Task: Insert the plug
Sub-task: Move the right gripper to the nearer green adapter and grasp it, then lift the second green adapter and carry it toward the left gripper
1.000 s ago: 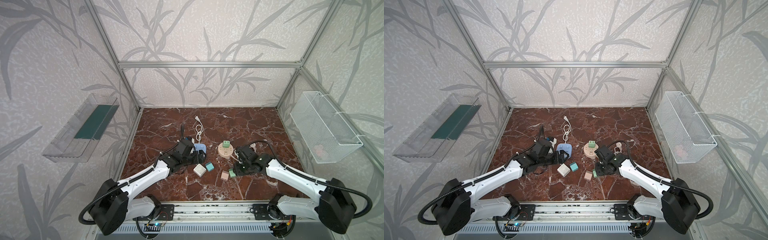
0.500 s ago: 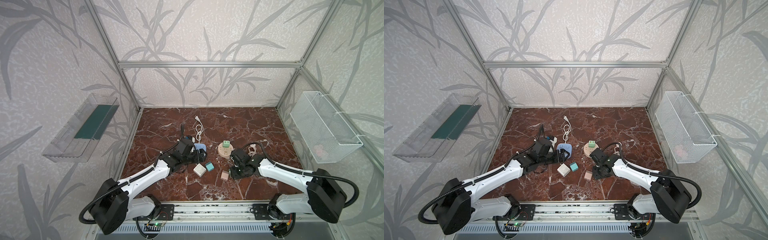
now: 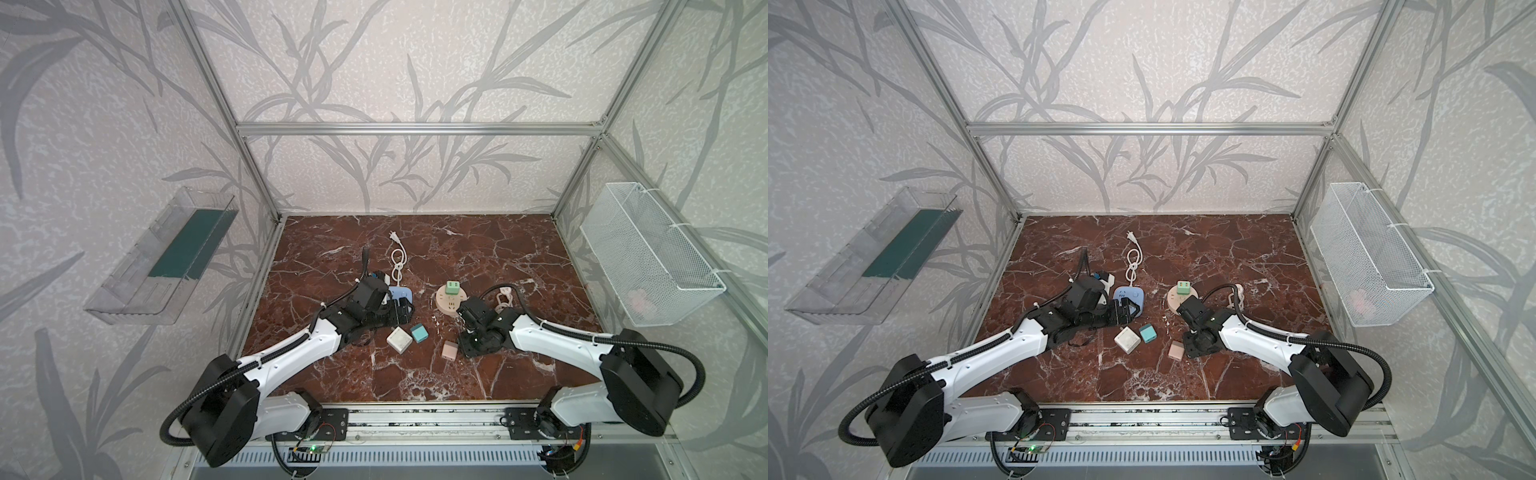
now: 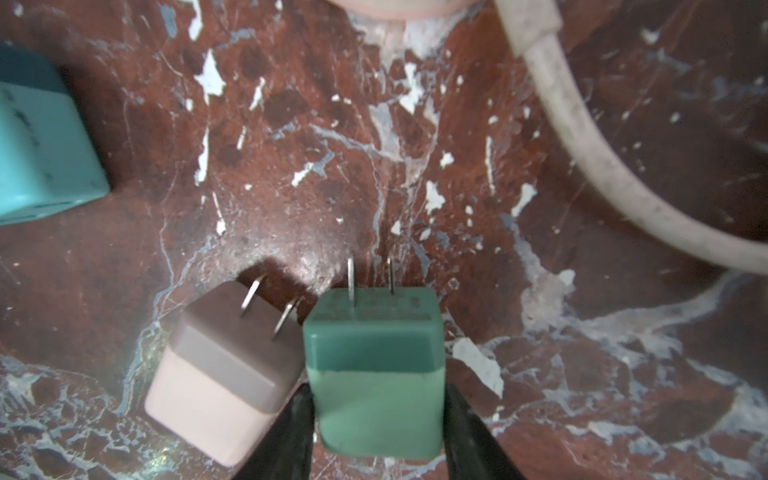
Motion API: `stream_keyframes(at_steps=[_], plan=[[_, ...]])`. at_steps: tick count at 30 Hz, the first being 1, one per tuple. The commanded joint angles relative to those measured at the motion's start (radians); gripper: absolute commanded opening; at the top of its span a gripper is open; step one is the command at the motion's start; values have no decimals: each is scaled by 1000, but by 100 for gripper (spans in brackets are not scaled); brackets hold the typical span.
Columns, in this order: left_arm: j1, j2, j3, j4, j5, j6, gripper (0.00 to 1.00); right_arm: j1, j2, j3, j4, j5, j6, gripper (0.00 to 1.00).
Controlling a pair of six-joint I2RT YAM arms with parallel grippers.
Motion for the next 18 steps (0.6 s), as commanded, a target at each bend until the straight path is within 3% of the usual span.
stream_keyframes(at_steps=[1, 6, 9, 12, 13, 18], plan=[[-2, -9, 11, 11, -3, -7, 91, 5, 26, 34, 17, 7, -15, 50], [-1, -16, 8, 8, -3, -7, 91, 5, 55, 44, 24, -1, -14, 46], [-2, -27, 5, 6, -7, -7, 91, 5, 57, 45, 8, 16, -18, 37], [-2, -32, 5, 0, -8, -5, 91, 5, 40, 67, -36, 47, -31, 13], [-1, -33, 8, -3, -9, -4, 91, 5, 24, 75, -51, 51, -42, 0], [-2, -20, 38, -29, 30, 16, 91, 26, -43, 143, -123, 19, -106, 0]])
